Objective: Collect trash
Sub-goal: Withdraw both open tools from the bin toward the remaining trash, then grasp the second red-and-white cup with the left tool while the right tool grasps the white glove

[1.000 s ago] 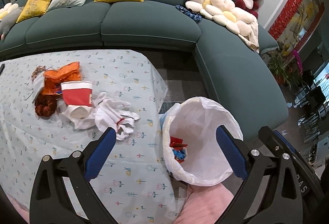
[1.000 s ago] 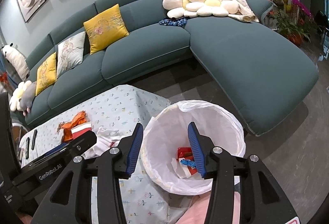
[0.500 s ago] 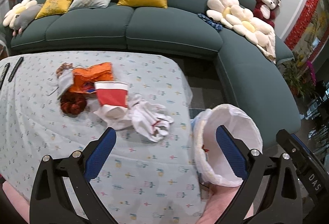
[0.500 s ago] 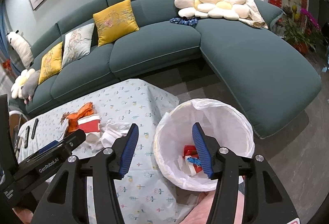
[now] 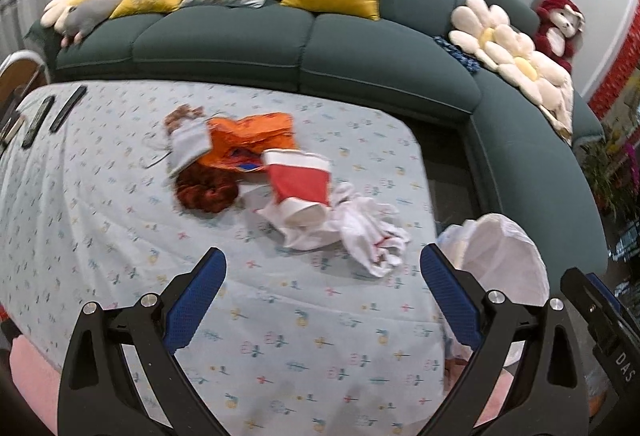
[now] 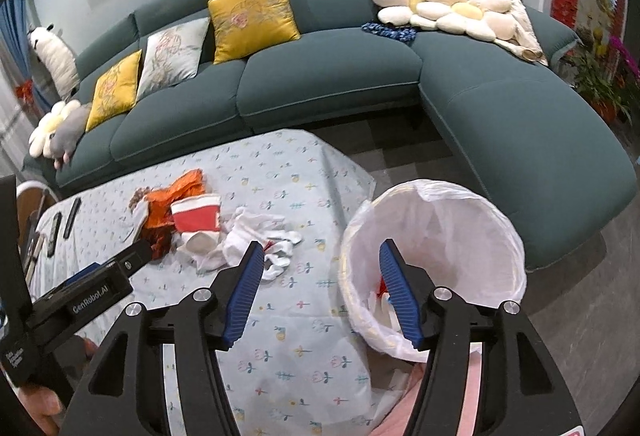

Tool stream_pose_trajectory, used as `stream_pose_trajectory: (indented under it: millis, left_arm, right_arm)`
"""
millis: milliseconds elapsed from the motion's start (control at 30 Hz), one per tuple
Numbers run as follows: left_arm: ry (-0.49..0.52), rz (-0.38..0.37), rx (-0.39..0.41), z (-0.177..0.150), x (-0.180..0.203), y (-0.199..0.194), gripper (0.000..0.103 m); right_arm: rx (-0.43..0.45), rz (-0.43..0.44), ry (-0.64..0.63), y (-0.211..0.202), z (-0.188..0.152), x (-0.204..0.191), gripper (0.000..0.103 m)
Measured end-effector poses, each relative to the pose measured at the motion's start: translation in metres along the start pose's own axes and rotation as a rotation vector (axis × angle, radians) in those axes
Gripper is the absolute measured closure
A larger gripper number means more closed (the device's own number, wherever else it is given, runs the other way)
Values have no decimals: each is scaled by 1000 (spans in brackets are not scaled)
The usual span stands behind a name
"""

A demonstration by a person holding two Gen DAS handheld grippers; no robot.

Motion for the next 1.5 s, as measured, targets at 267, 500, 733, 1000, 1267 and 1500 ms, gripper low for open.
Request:
stream_pose_trajectory:
  millis: [267, 500, 733, 1000, 1267, 1500]
  left_arm:
    - [-100, 50, -12, 11, -49, 13, 10]
    - [-176, 92, -52, 12, -88, 34, 10]
    - [-208, 81, -98, 22, -89, 60, 10]
    - [-221, 54, -185, 47, -66, 114, 11]
    - [-189, 41, -260, 56, -46, 162, 28]
    - [-179, 9, -324, 50, -40, 184, 73]
  right_arm:
    - [-48, 33, -38, 26, -6, -32, 45]
    - [-100, 57, -85, 57, -8, -62, 45]
    - [-166, 91, -86, 101, -9, -82, 45]
    - [-228, 115, -94, 153, 0, -100, 45]
    - [-290, 140, -87, 195, -3, -111, 45]
    - [-340, 153, -70, 216, -16, -110, 65]
Point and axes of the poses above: each gripper's, at about its wrist camera, not at the fingertips, and y roughly the way its jaws point, x to its right, z to its top, the point moved 7 cm from there along y, roughly the way its jaws point, and after that the axes turned 15 degrees about -y, right-handed, at the moved point
